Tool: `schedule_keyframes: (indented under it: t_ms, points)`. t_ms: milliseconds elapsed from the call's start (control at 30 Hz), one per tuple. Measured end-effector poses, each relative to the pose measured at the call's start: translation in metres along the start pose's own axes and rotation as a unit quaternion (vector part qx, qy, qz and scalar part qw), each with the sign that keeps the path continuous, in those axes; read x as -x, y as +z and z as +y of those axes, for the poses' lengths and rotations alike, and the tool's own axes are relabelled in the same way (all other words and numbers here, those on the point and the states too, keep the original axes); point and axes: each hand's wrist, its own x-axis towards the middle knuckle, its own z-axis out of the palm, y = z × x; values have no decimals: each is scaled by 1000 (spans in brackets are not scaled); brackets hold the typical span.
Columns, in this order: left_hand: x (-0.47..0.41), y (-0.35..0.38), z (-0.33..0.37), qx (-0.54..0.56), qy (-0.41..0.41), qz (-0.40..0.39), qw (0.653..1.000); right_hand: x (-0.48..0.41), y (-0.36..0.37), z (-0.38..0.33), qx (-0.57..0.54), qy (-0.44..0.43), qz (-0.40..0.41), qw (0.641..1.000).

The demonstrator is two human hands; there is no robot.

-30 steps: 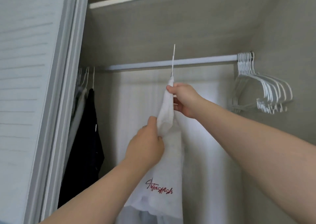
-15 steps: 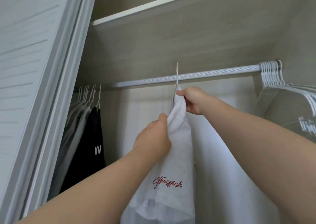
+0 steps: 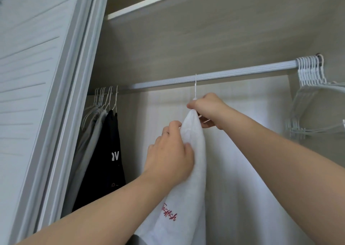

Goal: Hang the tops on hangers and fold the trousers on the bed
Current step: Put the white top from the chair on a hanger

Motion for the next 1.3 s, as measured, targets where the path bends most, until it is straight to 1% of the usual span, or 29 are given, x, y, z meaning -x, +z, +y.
schedule_keyframes:
  t_ms: [33, 100, 167, 267, 300, 433, 600, 733, 1000, 1167, 1300]
  points:
    - [7, -4, 4, -7, 9, 12, 1000, 7, -1, -5, 44, -5, -22, 999]
    - [21, -10, 12, -55, 30, 1, 998, 19, 1, -14, 125, -13, -49, 991]
    - [33, -13, 16, -112, 39, -22, 993, 26, 6, -17, 191, -43, -19, 981]
    - [43, -13, 14, -168, 19, -55, 984, 29, 17, -18, 261, -91, 38, 960]
    - [45, -13, 11, -172, 10, -69, 983, 28, 20, -17, 260, -101, 43, 959]
    - [49, -16, -4, -132, -35, -123, 983, 21, 36, -10, 226, -121, 36, 966]
    - [50, -32, -28, -202, -42, -149, 967, 2, 66, 6, 156, -138, 5, 978]
    - [45, -45, -49, -236, -68, -153, 957, -13, 96, 11, 119, -131, -35, 984]
    - [28, -58, -96, -300, -111, -142, 937, -56, 171, 12, 63, -130, -117, 983]
    - [16, -59, -118, -367, -122, -128, 913, -85, 213, 9, 59, -141, -142, 978]
    - [10, -60, -128, -403, -135, -139, 895, -99, 249, 2, 30, -153, -168, 973]
